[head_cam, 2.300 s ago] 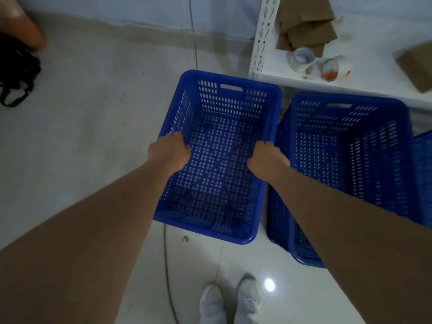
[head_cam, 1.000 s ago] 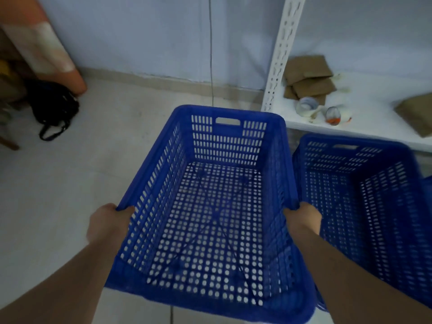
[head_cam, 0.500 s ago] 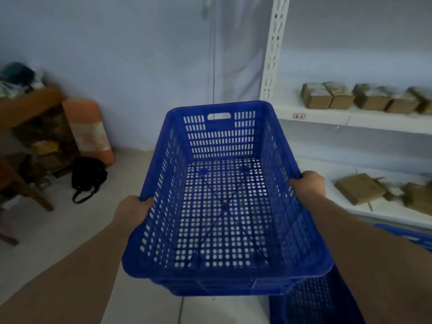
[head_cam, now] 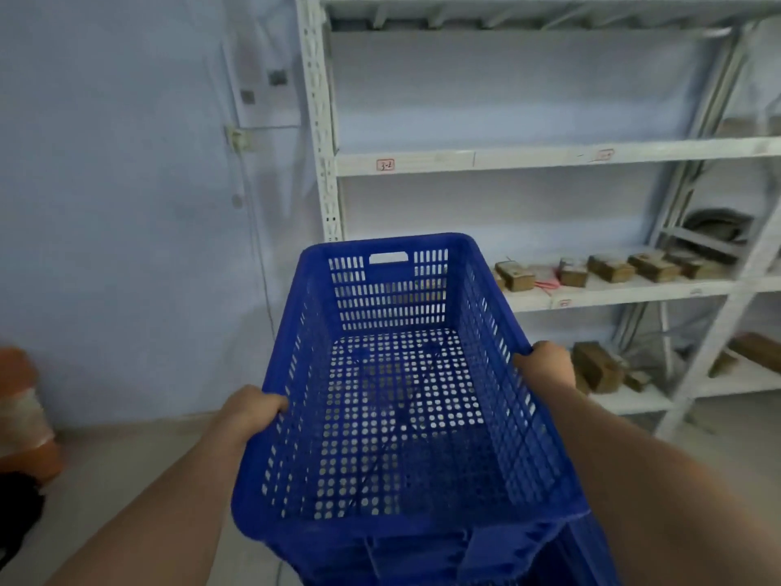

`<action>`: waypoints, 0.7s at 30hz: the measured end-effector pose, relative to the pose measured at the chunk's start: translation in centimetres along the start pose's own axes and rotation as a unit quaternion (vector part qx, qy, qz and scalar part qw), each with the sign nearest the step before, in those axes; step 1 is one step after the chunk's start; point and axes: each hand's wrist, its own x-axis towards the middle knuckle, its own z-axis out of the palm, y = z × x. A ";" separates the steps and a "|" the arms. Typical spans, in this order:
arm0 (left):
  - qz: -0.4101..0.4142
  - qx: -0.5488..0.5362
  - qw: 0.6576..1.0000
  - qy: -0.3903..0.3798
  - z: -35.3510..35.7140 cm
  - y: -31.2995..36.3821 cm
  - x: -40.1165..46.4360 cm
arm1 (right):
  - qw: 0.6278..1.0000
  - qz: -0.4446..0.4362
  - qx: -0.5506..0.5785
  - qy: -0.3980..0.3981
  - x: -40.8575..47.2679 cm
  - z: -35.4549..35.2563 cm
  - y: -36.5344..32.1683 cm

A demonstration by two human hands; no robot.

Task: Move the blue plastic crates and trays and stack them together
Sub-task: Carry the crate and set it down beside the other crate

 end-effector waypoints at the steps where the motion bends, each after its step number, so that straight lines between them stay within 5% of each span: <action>1: 0.006 0.006 1.000 -0.011 0.8 1.3 -0.6 | 1.000 0.006 -0.015 0.008 0.1 -1.6 1.0; 21: 0.065 0.021 0.993 -0.099 30.9 19.9 -14.8 | 0.987 0.136 -0.024 0.083 4.3 -26.0 32.5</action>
